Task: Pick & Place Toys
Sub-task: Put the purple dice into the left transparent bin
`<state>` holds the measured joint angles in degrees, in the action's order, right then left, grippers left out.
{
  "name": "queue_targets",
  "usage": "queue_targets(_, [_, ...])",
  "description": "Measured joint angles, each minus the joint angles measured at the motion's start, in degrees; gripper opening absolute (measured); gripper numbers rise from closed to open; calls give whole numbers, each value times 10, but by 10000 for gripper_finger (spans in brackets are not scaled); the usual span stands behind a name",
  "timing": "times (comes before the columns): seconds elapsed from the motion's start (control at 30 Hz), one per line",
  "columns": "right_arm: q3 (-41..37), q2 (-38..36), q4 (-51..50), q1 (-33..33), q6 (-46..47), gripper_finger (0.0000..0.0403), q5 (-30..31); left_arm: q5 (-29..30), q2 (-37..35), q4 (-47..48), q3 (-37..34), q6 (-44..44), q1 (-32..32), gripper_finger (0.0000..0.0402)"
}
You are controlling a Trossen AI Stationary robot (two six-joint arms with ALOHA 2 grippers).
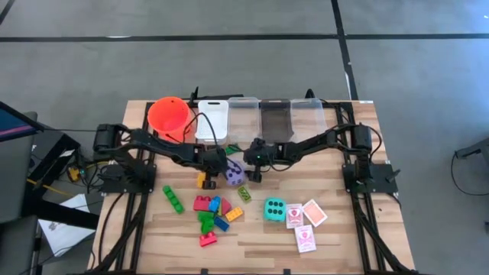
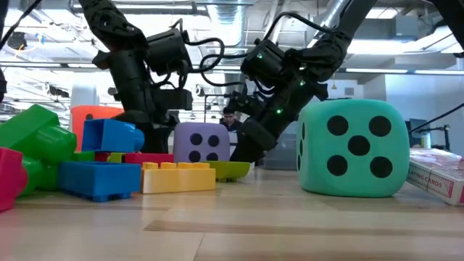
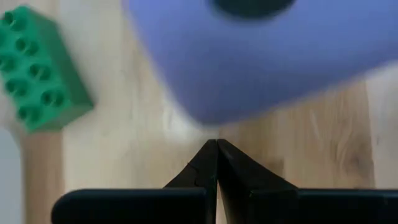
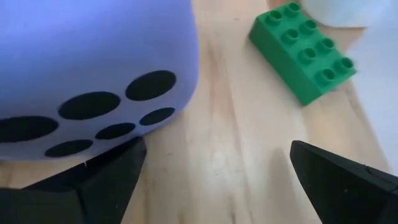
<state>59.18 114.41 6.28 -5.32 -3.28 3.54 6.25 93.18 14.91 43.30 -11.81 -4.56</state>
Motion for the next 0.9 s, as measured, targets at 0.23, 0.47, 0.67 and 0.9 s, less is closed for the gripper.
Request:
queue_targets(0.23, [-1, 0, -7, 0, -1, 400, -70, 3, -68, 31, 0, 10, 0, 0])
queue_targets(0.47, [-1, -2, -20, 0, -4, 400, -74, -21, -139, 76, 0, 66, 1, 0])
queue_targets(0.67, [-17, -53, -93, 29, 9, 400, -69, -21, -199, 111, 0, 78, 4, 0])
queue_targets(0.9, [-75, -199, -153, 110, 42, 400, 68, -20, -266, 139, 0, 78, 4, 0])
